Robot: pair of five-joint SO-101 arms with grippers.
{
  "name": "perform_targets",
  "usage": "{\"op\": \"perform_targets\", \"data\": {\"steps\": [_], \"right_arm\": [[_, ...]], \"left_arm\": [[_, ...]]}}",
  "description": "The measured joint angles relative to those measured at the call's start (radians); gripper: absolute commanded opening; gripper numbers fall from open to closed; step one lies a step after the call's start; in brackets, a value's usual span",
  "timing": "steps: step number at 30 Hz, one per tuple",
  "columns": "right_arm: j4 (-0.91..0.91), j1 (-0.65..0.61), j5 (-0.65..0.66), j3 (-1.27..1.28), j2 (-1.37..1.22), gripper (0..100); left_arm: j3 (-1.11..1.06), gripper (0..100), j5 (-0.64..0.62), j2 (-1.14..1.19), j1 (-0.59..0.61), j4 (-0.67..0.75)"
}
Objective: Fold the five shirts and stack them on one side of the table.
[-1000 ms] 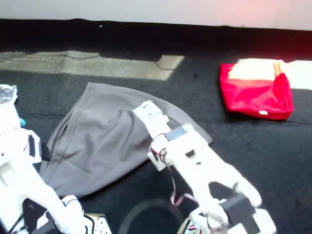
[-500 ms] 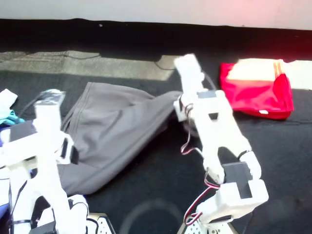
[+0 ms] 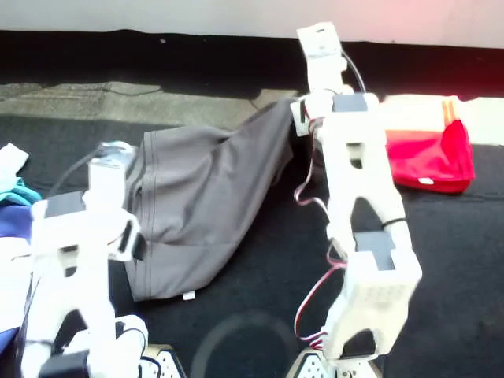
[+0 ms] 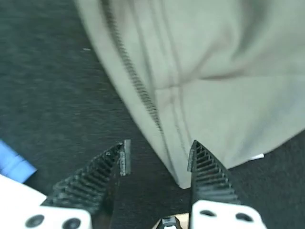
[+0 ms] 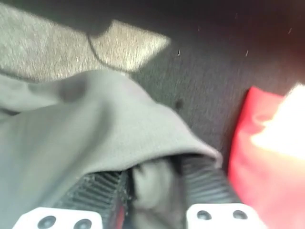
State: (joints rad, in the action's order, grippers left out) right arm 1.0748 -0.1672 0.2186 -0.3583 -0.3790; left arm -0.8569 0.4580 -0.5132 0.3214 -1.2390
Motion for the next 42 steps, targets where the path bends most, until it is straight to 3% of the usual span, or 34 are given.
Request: {"op": "perform_targets", "data": {"steps": [7,10,16,20,27,29,32,37,42], "right_arm": [[0.239,0.015,0.0,-0.287,-0.06,23.5],[0.316,0.015,0.0,-0.339,-0.06,23.5],[0.428,0.015,0.002,-0.399,-0.06,23.5],[0.503,0.015,0.002,-0.457,-0.06,23.5],[0.664,0.015,0.002,-0.595,-0.06,23.5],[0.672,0.015,0.002,-0.614,-0.058,23.5],[0.678,0.02,0.002,-0.615,-0.054,23.5],[0.678,0.02,0.002,-0.532,0.097,23.5],[0.677,0.014,0.002,-0.227,0.304,23.5]], "left_arm": [[0.0,21,0.0,0.158,-0.11,0.0],[0.0,20,0.0,0.163,-0.11,-0.008],[0.0,20,0.002,0.164,-0.11,-0.155],[-0.014,20,0.04,0.164,-0.11,-0.157],[-0.115,20,0.052,0.173,-0.11,0.069],[-0.133,15,0.052,0.173,-0.11,0.133],[-0.135,0,0.052,0.173,-0.11,0.161],[-0.133,1,0.052,0.173,-0.115,0.167],[0.003,1,0.034,0.173,-0.114,0.11]]}}
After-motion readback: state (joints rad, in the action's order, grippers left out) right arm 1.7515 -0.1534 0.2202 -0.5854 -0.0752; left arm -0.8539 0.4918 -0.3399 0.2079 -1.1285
